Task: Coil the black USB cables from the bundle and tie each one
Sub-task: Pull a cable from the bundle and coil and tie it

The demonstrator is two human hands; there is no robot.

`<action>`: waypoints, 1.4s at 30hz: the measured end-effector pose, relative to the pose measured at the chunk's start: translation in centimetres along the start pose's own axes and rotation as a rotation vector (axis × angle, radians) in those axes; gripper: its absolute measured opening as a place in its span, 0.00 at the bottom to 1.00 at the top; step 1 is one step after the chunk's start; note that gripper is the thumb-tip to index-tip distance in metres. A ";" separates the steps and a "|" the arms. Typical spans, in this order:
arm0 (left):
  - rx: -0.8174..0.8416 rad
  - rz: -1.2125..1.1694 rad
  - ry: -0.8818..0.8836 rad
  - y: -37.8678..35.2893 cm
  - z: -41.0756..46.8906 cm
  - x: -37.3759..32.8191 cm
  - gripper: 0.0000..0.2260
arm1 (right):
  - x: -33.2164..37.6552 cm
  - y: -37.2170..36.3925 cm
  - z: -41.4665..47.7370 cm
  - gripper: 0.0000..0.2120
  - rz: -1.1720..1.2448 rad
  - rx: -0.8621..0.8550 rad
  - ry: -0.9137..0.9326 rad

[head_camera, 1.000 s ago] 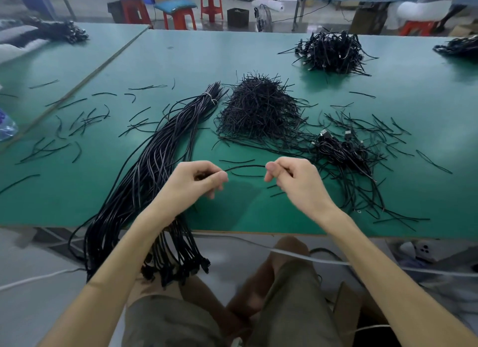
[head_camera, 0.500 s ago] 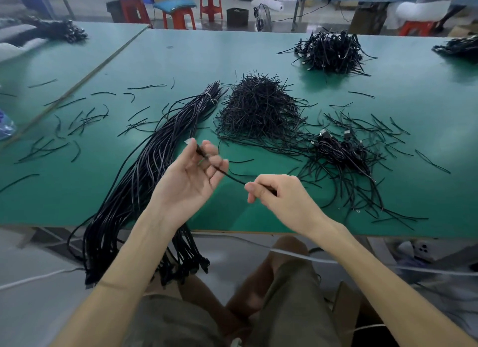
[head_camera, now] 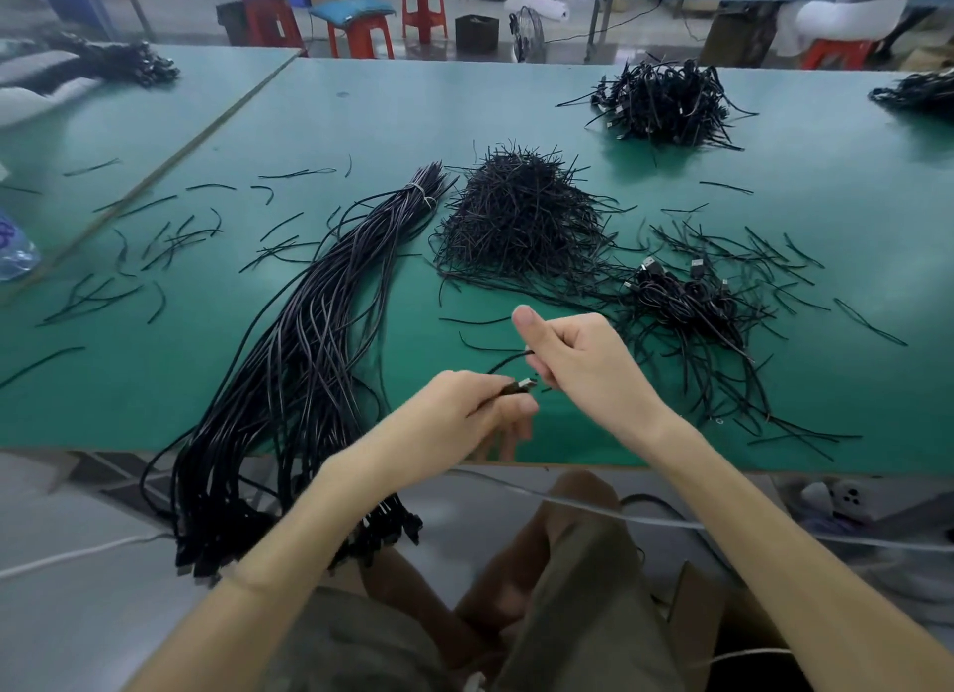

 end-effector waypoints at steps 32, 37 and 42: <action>-0.486 -0.951 0.090 -1.2 1.4 0.1 0.23 | -0.1 -3.2 0.1 0.28 -0.132 -0.294 0.131; -0.542 -1.766 0.060 1.2 1.6 -1.0 0.21 | -0.6 -3.9 -0.4 0.29 -0.246 -0.284 0.169; -0.549 -1.435 -0.053 3.7 -0.9 -0.7 0.23 | -1.5 -1.1 0.1 0.30 -0.359 -0.369 0.218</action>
Point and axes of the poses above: each hand's wrist, its own z-axis towards the middle knuckle, its own y-axis out of the back of the hand, x = y × z, the point moved 1 cm from there along z, towards the middle knuckle, and after that the axes turned 3 degrees about -y, right-handed, at the moved point
